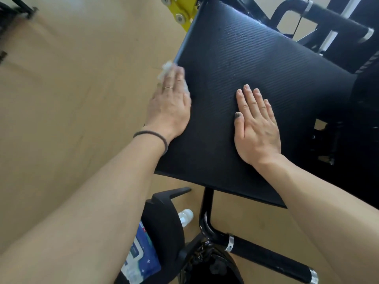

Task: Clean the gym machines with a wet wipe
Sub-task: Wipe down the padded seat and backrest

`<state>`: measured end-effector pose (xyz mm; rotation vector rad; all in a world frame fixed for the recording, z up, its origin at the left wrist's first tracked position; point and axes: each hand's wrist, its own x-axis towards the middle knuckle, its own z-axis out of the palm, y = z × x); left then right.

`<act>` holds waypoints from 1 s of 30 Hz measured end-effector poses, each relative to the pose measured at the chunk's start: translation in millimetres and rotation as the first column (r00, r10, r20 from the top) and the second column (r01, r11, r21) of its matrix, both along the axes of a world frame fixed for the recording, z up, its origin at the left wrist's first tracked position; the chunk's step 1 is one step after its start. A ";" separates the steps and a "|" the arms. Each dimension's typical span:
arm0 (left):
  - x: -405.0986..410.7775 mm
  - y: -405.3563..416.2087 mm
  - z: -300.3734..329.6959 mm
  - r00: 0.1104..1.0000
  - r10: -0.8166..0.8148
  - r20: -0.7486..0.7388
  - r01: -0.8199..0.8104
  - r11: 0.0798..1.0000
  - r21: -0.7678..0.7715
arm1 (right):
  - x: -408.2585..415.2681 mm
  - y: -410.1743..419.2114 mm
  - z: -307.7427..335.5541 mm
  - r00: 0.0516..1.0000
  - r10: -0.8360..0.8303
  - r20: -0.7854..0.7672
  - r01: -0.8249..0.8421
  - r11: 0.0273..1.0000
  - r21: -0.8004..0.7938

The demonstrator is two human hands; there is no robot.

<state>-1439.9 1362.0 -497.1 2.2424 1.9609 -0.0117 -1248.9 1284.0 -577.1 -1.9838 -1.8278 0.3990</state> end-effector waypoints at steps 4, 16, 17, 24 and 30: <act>-30.0 -29.8 -0.3 0.943 0.281 0.178 -0.280 0.960 -0.031 | -0.5 0.1 -0.8 1.000 -0.003 0.020 0.003 1.000 -0.005; -51.8 -112.8 8.0 0.909 0.396 0.127 -0.395 0.918 -0.039 | -2.1 -2.4 2.1 0.999 0.008 0.035 -0.007 1.000 -0.024; -46.2 -101.1 9.1 0.921 0.370 0.124 -0.369 0.929 -0.034 | -1.6 -2.4 1.2 0.999 0.006 0.038 -0.005 1.000 -0.023; 8.9 -6.9 -5.0 0.983 0.182 -0.015 -0.181 0.983 0.042 | -0.1 0.8 -4.9 0.999 -0.012 0.040 0.012 1.000 0.004; -19.5 -109.9 -15.7 0.909 -0.293 -0.295 0.302 0.953 -0.016 | 3.8 -0.1 7.0 0.993 0.012 -0.114 -0.017 0.999 -0.038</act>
